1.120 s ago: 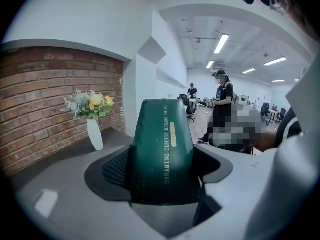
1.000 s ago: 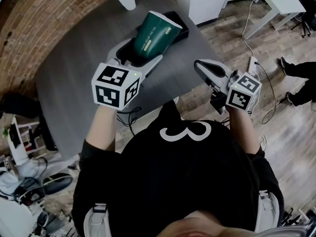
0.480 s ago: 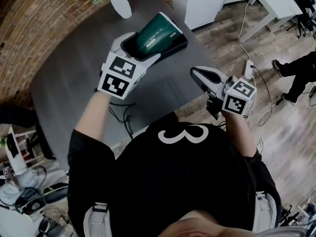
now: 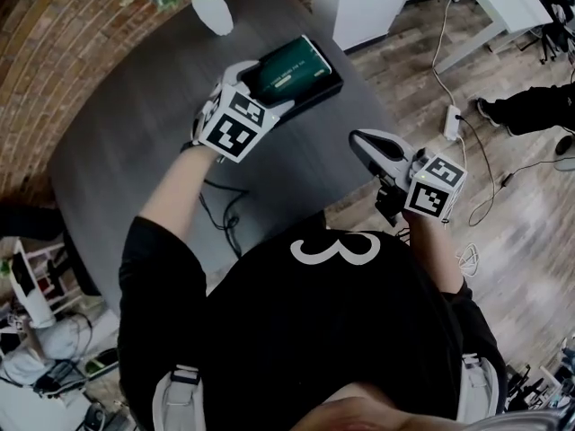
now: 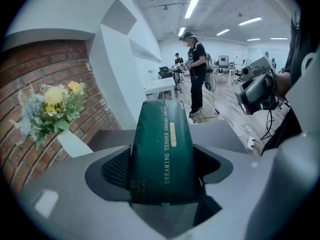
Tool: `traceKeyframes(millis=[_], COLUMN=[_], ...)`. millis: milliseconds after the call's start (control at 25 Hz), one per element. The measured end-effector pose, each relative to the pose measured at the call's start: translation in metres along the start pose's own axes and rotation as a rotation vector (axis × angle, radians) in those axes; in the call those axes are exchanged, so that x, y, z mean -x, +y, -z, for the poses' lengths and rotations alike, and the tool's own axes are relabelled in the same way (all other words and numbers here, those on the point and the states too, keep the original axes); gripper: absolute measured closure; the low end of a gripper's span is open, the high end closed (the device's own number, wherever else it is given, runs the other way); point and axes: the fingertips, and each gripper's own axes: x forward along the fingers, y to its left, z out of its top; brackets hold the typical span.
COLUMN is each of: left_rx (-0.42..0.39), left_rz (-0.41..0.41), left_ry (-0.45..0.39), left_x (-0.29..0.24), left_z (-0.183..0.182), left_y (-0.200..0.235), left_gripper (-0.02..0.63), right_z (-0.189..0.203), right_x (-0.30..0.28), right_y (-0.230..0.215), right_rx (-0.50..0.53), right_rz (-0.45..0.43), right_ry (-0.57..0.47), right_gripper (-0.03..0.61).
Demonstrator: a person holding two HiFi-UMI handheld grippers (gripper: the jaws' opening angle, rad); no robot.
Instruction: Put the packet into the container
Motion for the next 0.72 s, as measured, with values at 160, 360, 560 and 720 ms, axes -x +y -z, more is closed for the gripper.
traceKeyframes(millis=[160, 360, 560, 720], left_rx=[0.005, 0.017, 0.02, 0.029], left_rz=[0.051, 0.084, 0.125, 0.156], left_ry=[0.042, 0.089, 0.11, 0.116], left_x=[-0.024, -0.052, -0.068, -0.076], left_z=[0.016, 0.032, 0.041, 0.044], left_y=[-0.001, 0.001, 0.001, -0.001], left_gripper=[0.204, 0.204, 0.202, 0.202], right_z=[0.007, 0.01, 0.014, 0.016], right_x=[0.0, 0.0, -0.002, -0.002], right_y=[-0.012, -0.027, -0.037, -0.043], right_rx=[-0.029, -0.058, -0.063, -0.075], right_rz=[0.025, 0.054, 0.074, 0.085], right_ry=[0.0, 0.002, 0.013, 0.017], right_gripper=[0.577, 0.577, 0.577, 0.577])
